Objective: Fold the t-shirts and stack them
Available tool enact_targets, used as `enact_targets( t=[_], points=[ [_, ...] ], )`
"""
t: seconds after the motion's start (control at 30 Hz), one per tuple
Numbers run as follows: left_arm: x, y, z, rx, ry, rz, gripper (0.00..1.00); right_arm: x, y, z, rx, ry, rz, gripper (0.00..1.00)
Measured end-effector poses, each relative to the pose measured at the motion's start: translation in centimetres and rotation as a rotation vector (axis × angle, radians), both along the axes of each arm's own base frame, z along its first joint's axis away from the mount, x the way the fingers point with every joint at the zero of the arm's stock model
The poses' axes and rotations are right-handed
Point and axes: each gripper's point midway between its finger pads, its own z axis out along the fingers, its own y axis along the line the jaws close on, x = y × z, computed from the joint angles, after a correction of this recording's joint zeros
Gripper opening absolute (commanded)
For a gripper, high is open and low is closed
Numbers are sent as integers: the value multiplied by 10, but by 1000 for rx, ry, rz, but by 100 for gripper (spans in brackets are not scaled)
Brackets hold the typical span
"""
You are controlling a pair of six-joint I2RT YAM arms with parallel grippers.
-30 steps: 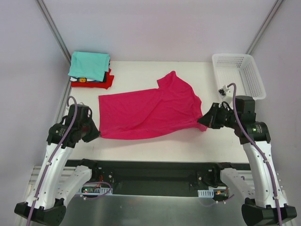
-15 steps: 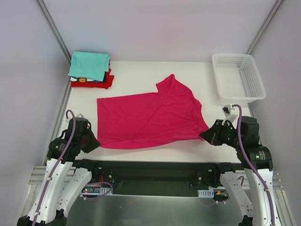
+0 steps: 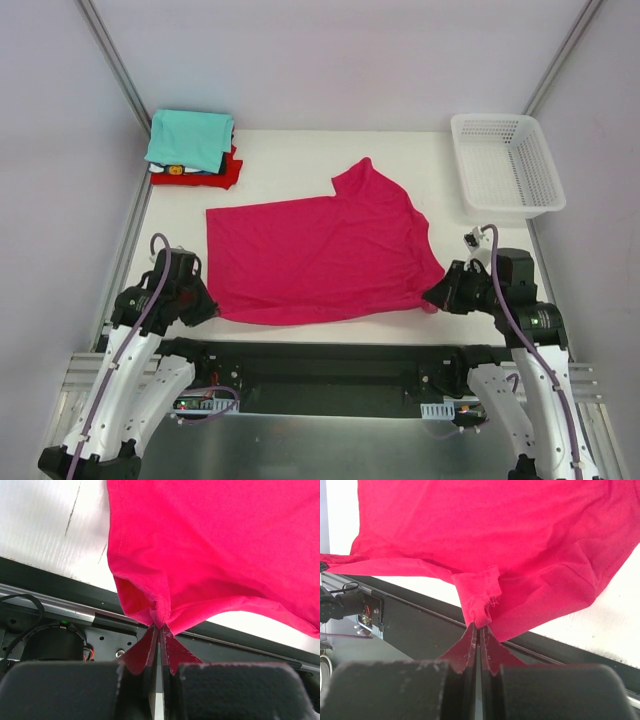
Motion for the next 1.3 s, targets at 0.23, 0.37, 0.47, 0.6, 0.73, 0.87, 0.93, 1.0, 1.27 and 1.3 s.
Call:
enact_targets(
  t=[0.23, 0.37, 0.47, 0.6, 0.73, 0.87, 0.93, 1.0, 1.27, 1.3],
  points=[
    [12, 2, -2, 34, 50, 14, 0, 25, -5, -10, -42, 40, -33, 1],
    [24, 5, 7, 64, 50, 31, 0, 38, -6, -14, -56, 54, -46, 1],
    [37, 6, 9, 82, 54, 39, 0, 48, -5, -17, -61, 71, -48, 1],
    [47, 6, 7, 97, 69, 44, 0, 64, -3, -17, -61, 81, -45, 1],
    [52, 8, 6, 111, 71, 50, 0, 75, -1, -15, -60, 81, -38, 1],
    [54, 12, 6, 118, 75, 67, 0, 86, 1, -15, -64, 82, -29, 1],
    [56, 19, 6, 122, 74, 92, 0, 90, 1, -17, -66, 91, -27, 1],
    [57, 27, 6, 127, 76, 117, 0, 95, 3, -18, -62, 98, -23, 1],
    [59, 36, 6, 127, 84, 130, 0, 128, 10, -5, -36, 83, -11, 1],
    [60, 35, 6, 126, 85, 126, 0, 132, 11, -2, -33, 78, -9, 1]
  ],
)
